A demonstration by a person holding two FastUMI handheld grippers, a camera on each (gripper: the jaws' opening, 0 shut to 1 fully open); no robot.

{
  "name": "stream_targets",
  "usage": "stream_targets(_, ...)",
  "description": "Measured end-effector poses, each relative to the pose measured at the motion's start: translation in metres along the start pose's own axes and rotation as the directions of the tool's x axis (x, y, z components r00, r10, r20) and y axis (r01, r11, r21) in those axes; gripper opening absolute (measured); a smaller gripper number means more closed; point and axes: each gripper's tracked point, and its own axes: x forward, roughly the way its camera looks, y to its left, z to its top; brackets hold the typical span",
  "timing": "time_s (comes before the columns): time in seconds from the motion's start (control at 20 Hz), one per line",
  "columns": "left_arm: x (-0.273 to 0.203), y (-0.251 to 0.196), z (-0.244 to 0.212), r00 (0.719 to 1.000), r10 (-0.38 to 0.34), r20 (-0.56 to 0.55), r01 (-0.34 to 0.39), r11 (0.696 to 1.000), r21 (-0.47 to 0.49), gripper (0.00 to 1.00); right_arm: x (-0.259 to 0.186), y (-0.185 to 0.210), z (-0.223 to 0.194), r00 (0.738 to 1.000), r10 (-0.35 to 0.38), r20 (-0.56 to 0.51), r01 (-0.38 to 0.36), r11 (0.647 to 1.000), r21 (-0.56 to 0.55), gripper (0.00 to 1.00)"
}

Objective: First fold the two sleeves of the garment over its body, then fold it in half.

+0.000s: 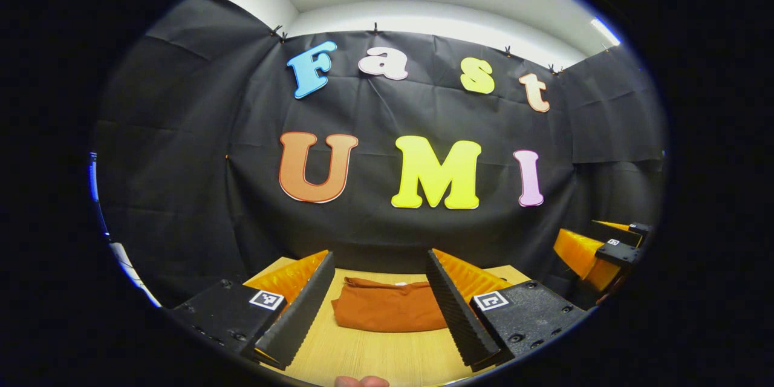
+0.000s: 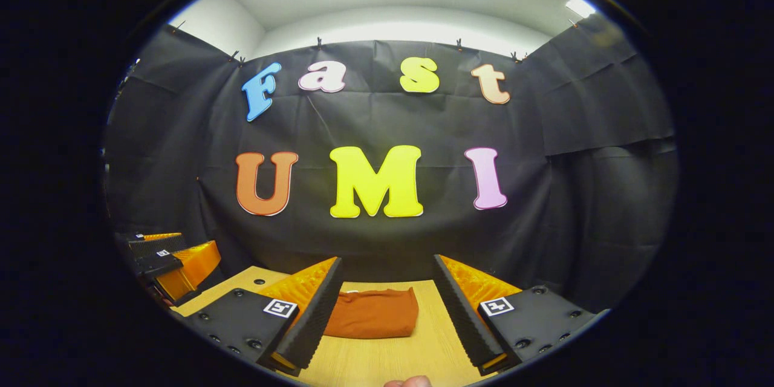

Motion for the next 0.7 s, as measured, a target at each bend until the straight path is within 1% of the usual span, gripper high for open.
stream_targets(0.25, 0.001, 0.001, 0.000, 1.000, -0.006, 0.021, 0.005, 0.999, 0.041, 0.98, 0.002, 0.001, -0.009, 1.000, 0.011, -0.014, -0.011, 1.000, -0.002, 0.92)
stream_targets(0.3, 0.002, -0.001, 0.001, 1.000, -0.009, 0.023, 0.008, 0.999, 0.040, 0.98, 0.002, 0.000, -0.009, 1.000, 0.011, -0.012, -0.011, 1.000, -0.005, 0.94)
stream_targets(0.7, -0.001, -0.005, -0.004, 1.000, -0.004, 0.009, 0.004, 0.999, 0.035, 0.98, 0.008, -0.009, -0.011, 1.000, 0.020, -0.011, -0.020, 1.000, -0.012, 0.94)
